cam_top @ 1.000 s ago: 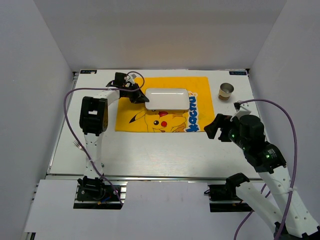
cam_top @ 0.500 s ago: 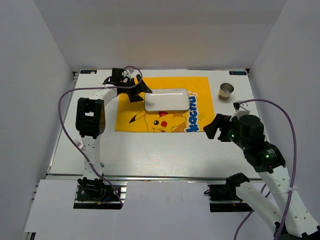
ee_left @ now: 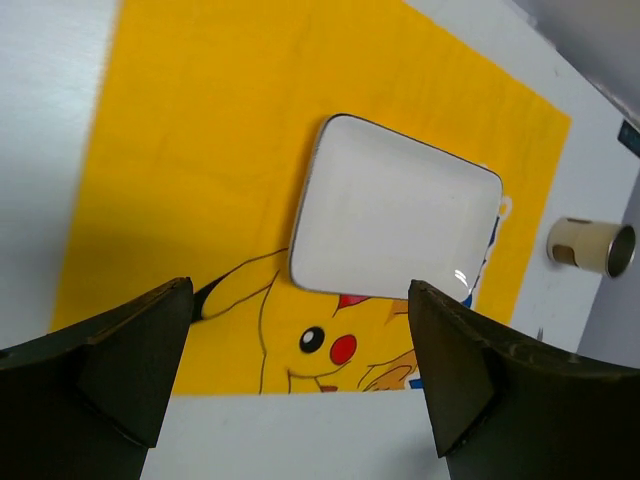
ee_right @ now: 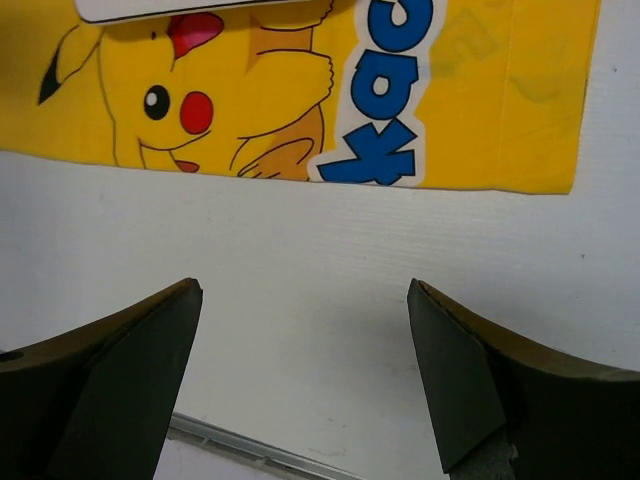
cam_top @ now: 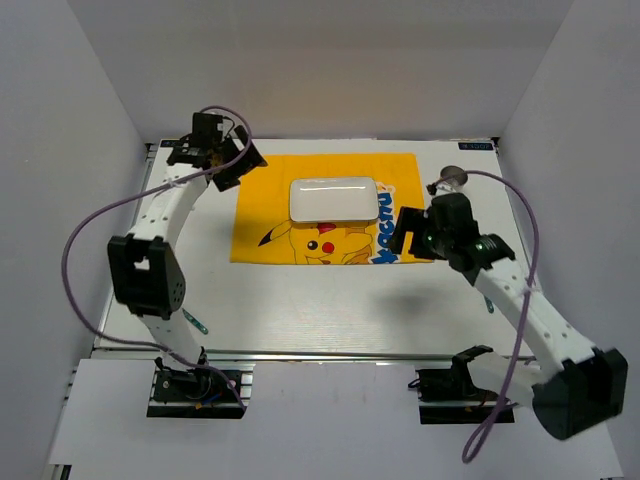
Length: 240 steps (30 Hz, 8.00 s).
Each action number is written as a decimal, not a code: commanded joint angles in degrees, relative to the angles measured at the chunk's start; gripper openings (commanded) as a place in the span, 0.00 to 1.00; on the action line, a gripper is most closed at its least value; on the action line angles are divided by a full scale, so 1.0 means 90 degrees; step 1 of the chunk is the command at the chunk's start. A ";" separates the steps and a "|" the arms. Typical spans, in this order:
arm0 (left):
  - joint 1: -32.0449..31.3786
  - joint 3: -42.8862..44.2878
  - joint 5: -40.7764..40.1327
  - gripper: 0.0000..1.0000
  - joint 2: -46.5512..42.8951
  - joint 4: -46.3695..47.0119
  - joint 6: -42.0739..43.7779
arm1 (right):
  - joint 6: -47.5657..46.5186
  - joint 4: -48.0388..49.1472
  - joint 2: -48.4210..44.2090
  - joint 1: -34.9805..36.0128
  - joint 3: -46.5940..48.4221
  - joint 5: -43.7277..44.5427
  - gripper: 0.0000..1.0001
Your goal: Set the dinner table for one person
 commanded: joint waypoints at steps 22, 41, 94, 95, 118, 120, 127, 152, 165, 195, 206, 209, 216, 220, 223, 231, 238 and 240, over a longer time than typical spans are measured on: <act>0.0008 -0.4319 0.0824 0.98 -0.4034 0.0078 0.1706 | -0.2214 -0.0240 0.6722 -0.1757 0.6517 0.2448 0.88; 0.0008 -0.4359 0.0962 0.98 -0.4055 0.0146 0.1725 | -0.2156 0.0081 0.8054 -0.2051 0.7234 0.2145 0.00; 0.0126 -0.3949 -0.3020 0.98 -0.4123 -0.1113 -0.0080 | -0.1581 0.0375 0.4581 -0.1025 0.6426 0.0563 0.89; 0.0126 -0.3910 -0.3110 0.98 -0.4171 -0.1220 -0.0130 | -0.1262 0.0297 0.4335 -0.1035 0.5649 0.0882 0.89; 0.0126 -0.4154 -0.2418 0.98 -0.4865 -0.1221 0.0260 | 0.0207 0.0637 0.0827 -0.3221 -0.1417 0.2710 0.89; 0.0126 -0.4144 -0.2242 0.98 -0.4817 -0.1201 0.0357 | -0.0027 0.0939 0.0525 -0.3261 -0.1652 0.2819 0.89; 0.0126 -0.4134 -0.1899 0.98 -0.4875 -0.1123 0.0534 | -0.1111 0.0923 0.1713 -0.3700 -0.1216 0.2276 0.89; 0.0243 -0.4134 -0.1978 0.98 -0.5022 -0.1045 0.0563 | -0.0966 0.0433 0.3503 -0.4062 -0.0930 0.0124 0.12; 0.0243 -0.4173 -0.2144 0.98 -0.5070 -0.1045 0.0397 | -0.1442 -0.0377 0.2681 -0.3106 0.0318 -0.0472 0.00; 0.0243 -0.4427 -0.1861 0.98 -0.5119 -0.0596 0.0749 | -0.1737 -0.0524 0.6071 -0.1425 0.3747 -0.0228 0.00; 0.0243 -0.4515 -0.1792 0.98 -0.5285 -0.0498 0.0788 | -0.1795 -0.0387 0.6364 -0.1464 0.3786 -0.0159 0.00; 0.0243 -0.4515 -0.1782 0.98 -0.5256 -0.0488 0.0798 | -0.1786 -0.0368 0.6461 -0.1464 0.3874 -0.0159 0.00; 0.0243 -0.4525 -0.1812 0.98 -0.5275 -0.0488 0.0798 | -0.1659 -0.0368 0.6559 -0.1435 0.3894 -0.0159 0.00; 0.0243 -0.4525 -0.1812 0.98 -0.5256 -0.0488 0.0798 | -0.1639 -0.0339 0.6442 -0.1435 0.3825 -0.0159 0.19; 0.0243 -0.4515 -0.1870 0.98 -0.5236 -0.0527 0.0788 | -0.1591 -0.0338 0.6218 -0.1464 0.3777 -0.0179 0.29; 0.0243 -0.4388 -0.2932 0.98 -0.4808 -0.1121 0.0048 | -0.1542 -0.0046 0.5135 -0.1415 0.3474 -0.0511 0.89; 0.0594 -0.4719 -0.3773 0.98 -0.4699 -0.2206 -0.1720 | -0.0919 0.1464 0.3175 -0.1298 0.1556 -0.1368 0.89; 0.0885 -0.4749 -0.3979 0.98 -0.4651 -0.2547 -0.1995 | -0.0305 0.2264 0.2850 -0.1347 0.1025 -0.2398 0.89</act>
